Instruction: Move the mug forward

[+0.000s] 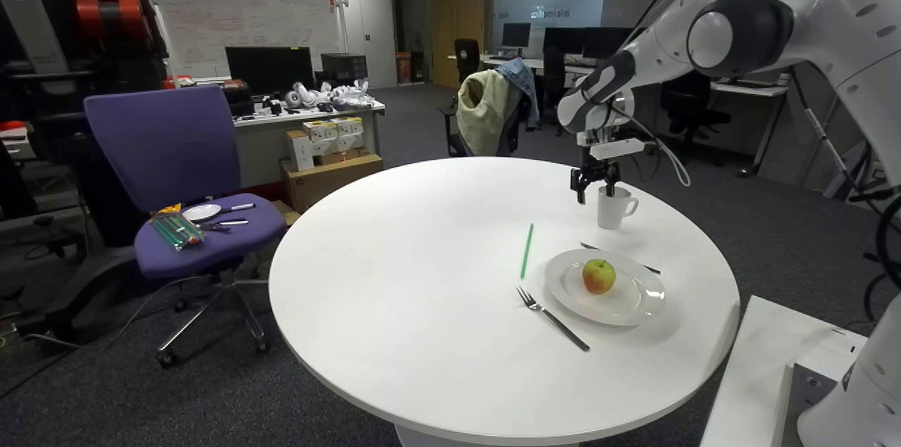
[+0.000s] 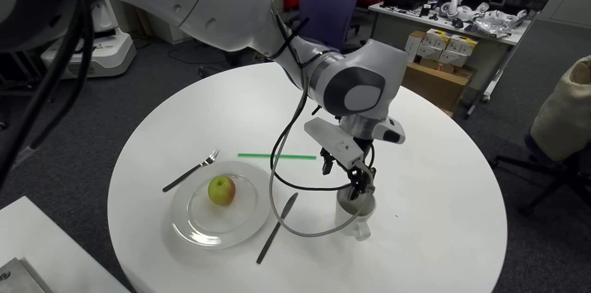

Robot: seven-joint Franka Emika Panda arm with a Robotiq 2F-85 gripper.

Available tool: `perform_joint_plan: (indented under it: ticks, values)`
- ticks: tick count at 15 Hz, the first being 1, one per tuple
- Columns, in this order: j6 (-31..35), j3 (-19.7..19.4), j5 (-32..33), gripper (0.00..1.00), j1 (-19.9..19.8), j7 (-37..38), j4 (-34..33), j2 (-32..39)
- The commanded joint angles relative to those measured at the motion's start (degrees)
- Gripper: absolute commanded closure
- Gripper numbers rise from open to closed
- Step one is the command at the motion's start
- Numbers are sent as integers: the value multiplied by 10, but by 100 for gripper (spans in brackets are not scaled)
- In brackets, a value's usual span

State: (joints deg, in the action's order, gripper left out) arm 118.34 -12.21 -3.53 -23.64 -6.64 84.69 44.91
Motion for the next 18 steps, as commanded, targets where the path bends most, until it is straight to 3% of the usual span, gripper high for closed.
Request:
perform_joint_plan:
  ticks: [1, 2, 4, 12, 18]
  values:
    - [-21, 15, -13, 26, -21, -21, -31, 11]
    - [-21, 17, -14, 27, -23, -22, -33, 12]
    - [-22, 19, -14, 37, -25, -24, -36, 14]
    - [-25, 20, -13, 98, -27, -26, -45, 16]
    - [-24, 18, -1, 98, -22, -36, -46, 11]
